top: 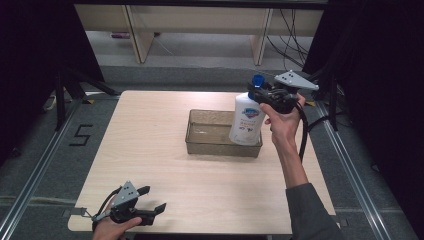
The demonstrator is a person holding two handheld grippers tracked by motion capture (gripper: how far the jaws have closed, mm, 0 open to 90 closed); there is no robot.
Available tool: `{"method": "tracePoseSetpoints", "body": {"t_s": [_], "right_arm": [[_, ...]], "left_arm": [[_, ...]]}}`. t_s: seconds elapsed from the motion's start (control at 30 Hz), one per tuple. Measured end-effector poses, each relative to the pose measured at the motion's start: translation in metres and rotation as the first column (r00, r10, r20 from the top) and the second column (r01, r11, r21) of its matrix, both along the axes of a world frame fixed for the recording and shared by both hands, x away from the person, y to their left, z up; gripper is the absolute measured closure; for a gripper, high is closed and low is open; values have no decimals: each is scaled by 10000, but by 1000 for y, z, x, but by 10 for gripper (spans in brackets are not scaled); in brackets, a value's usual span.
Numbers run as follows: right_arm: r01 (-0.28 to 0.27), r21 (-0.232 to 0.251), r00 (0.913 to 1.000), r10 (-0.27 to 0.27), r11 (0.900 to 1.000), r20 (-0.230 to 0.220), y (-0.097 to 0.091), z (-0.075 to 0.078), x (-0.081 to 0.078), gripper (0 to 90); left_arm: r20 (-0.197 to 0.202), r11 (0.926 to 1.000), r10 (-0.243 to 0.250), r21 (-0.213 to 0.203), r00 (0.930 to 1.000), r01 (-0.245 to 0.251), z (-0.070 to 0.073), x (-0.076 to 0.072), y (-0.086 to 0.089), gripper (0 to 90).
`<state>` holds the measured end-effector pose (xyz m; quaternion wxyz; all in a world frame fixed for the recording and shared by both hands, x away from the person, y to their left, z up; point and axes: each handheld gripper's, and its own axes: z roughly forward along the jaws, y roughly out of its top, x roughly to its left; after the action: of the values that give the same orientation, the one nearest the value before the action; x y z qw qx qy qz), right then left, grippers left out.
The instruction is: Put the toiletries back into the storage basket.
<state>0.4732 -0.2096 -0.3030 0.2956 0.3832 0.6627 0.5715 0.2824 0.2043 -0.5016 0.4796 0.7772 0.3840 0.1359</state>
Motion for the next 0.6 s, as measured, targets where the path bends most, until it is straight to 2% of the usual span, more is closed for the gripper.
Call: {"method": "tracePoseSetpoints", "body": {"t_s": [0.13,0.2,0.23,0.3,0.47,0.53,0.57,0.6], "right_arm": [[-2,8,9999,2,10000,-122,1,-4,0,619],[-8,-32,10000,8,10000,19,0,-6,1,618],[3,8,9999,-3,10000,-142,0,-7,0,619],[-8,-74,10000,8,10000,-13,0,-9,0,618],[-9,-54,9999,8,10000,-117,-1,-16,1,618],[-13,29,9996,14,10000,-291,0,-19,0,618],[27,-69,9999,-28,10000,-140,-1,-20,1,618],[-6,-55,9997,5,10000,-255,0,-21,1,618]], "left_arm": [[5,10000,-44,-2,10000,44,0,0,0,149],[2,10000,7,-11,10000,-7,0,0,0,149],[4,10000,10,-12,10000,-10,0,0,0,149],[6,10000,-8,25,10000,8,0,0,0,149],[9,10000,12,-31,10000,-12,0,0,0,149],[-2,10000,-79,-49,10000,79,-1,0,0,149],[-6,10000,-19,4,10000,19,0,0,0,149],[-5,10000,-15,2,10000,15,0,0,0,149]]}}
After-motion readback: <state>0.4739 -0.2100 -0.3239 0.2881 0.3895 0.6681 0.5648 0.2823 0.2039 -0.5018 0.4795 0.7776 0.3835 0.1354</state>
